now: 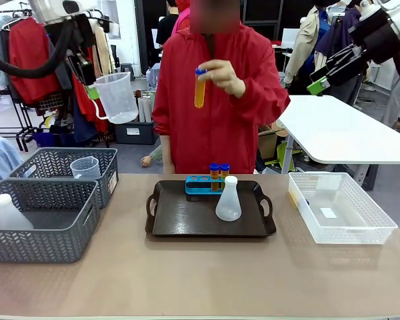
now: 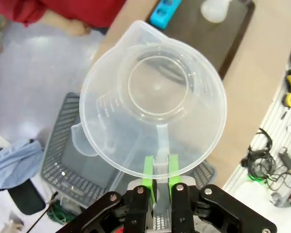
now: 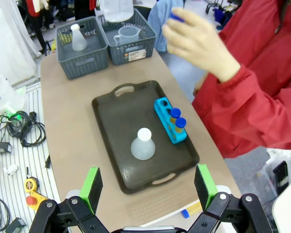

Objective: Prepare the laboratory tools.
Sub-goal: Pick up one Large Measuring Cup and place it on the Handle tray.

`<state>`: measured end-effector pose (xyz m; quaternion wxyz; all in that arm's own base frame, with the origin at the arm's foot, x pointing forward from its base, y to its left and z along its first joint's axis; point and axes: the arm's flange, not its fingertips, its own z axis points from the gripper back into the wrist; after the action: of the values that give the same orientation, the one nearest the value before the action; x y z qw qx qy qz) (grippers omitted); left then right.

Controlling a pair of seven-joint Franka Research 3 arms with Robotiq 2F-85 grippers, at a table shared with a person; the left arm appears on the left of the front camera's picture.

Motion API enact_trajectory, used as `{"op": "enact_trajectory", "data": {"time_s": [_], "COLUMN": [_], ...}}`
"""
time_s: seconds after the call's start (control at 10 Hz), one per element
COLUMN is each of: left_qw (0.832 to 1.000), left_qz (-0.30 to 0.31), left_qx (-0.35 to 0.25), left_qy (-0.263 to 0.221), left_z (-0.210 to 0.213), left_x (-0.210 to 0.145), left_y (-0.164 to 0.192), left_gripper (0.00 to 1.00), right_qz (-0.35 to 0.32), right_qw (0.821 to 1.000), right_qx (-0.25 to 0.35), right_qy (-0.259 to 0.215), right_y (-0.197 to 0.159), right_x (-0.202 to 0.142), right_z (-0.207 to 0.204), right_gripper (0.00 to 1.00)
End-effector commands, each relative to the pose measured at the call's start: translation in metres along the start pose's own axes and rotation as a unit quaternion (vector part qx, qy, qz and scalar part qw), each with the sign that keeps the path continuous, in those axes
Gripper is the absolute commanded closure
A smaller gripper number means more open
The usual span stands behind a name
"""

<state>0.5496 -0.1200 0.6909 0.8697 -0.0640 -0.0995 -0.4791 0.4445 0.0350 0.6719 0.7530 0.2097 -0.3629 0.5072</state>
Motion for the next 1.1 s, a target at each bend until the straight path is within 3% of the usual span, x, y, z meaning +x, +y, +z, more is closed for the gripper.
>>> {"op": "enact_trajectory", "data": {"time_s": [0.0,1.0], "left_qw": [1.0,1.0], "left_qz": [-0.014,0.003], "left_qx": [-0.014,-0.005], "left_qy": [-0.003,0.003], "left_z": [-0.0021,-0.0022], "left_x": [-0.0116,-0.0126], "left_y": [-0.0003,0.0087], "left_gripper": [1.0,1.0], "right_qz": [0.0,0.0], "right_qw": [1.0,1.0], "right_qx": [0.003,0.003], "right_qy": [-0.007,-0.007], "right_y": [0.0006,0.0006], "right_x": [0.001,0.001], "right_z": [0.0002,0.0002], "right_gripper": [0.0,0.0]}}
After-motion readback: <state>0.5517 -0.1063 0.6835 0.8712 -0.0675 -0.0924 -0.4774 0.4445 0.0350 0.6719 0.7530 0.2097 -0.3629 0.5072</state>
